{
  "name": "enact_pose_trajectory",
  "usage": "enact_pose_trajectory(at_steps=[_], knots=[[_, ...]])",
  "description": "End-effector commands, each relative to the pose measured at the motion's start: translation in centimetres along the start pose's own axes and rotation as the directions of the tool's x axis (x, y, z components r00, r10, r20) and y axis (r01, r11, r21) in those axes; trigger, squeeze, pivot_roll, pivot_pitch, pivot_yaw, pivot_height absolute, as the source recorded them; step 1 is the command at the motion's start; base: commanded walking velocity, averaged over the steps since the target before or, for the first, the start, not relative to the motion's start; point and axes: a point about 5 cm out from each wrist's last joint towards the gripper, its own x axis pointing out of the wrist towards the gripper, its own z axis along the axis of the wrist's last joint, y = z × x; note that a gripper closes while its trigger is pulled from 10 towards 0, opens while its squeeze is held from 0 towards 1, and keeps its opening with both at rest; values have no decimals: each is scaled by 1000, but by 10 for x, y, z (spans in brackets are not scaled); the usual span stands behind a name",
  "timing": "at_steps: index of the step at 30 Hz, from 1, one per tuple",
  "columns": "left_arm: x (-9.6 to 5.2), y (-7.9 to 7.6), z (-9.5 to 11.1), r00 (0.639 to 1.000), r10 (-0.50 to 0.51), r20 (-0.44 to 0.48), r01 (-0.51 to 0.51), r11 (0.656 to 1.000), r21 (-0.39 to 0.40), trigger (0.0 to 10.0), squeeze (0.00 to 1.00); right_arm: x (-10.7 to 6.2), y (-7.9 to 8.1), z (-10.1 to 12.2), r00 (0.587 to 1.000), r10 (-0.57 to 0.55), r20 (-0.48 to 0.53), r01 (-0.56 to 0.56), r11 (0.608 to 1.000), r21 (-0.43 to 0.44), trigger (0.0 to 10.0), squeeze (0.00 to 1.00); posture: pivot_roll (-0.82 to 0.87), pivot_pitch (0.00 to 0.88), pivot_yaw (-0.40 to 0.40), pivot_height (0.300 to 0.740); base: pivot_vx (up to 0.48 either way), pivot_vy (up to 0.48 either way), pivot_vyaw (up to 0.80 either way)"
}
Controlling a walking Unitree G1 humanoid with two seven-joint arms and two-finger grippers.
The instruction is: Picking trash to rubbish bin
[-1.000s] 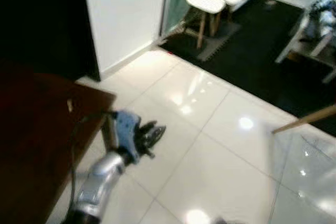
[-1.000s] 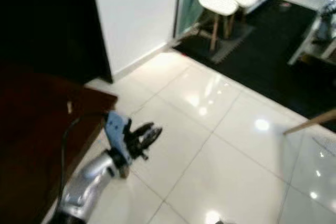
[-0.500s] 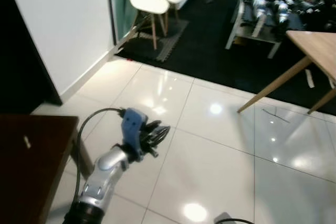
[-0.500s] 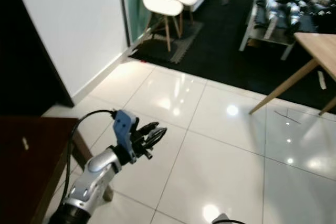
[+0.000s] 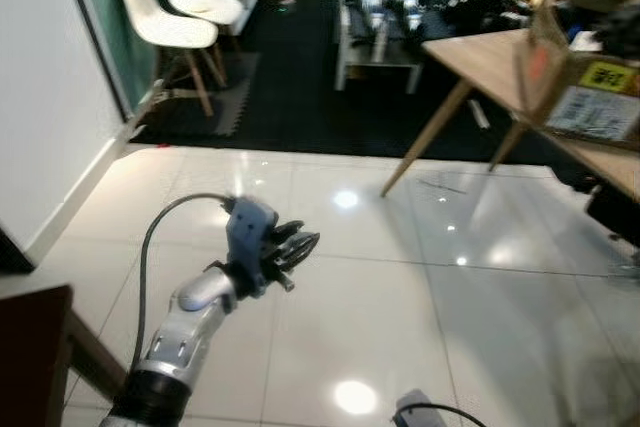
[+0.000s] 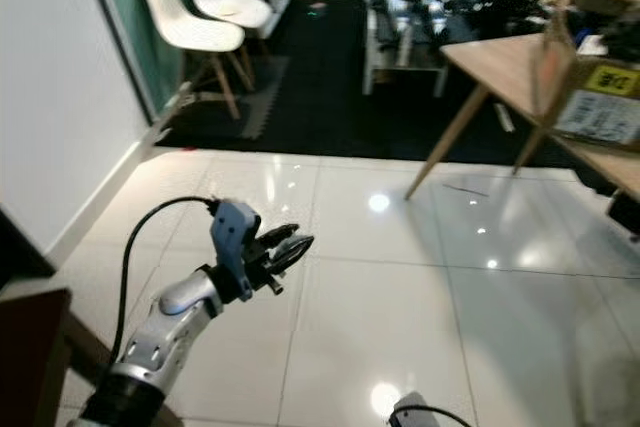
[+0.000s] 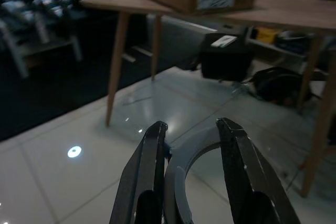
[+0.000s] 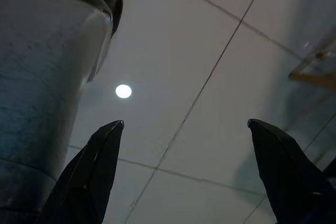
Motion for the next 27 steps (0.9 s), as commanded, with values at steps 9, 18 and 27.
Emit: enact_pose_trajectory(at_steps=[9, 18, 27], knots=[[5, -4, -8, 999, -37, -22, 37, 999, -19, 10000, 0, -2, -16, -16, 1000, 5, -25, -4, 1000, 21, 10000, 0, 155, 33, 41, 740, 0, 0, -800], [17, -8, -5, 999, -52, 9, 52, 998, -33, 10000, 0, 0, 5, -19, 999, 26, -28, -25, 999, 23, 10000, 0, 132, 27, 24, 740, 0, 0, -800], [25, -1, 30, 983, 9, 185, 11, 994, -106, 10000, 0, 0, -5, -6, 1000, -2, 6, 2, 1000, 17, 10000, 0, 129, 38, -8, 740, 0, 0, -267]])
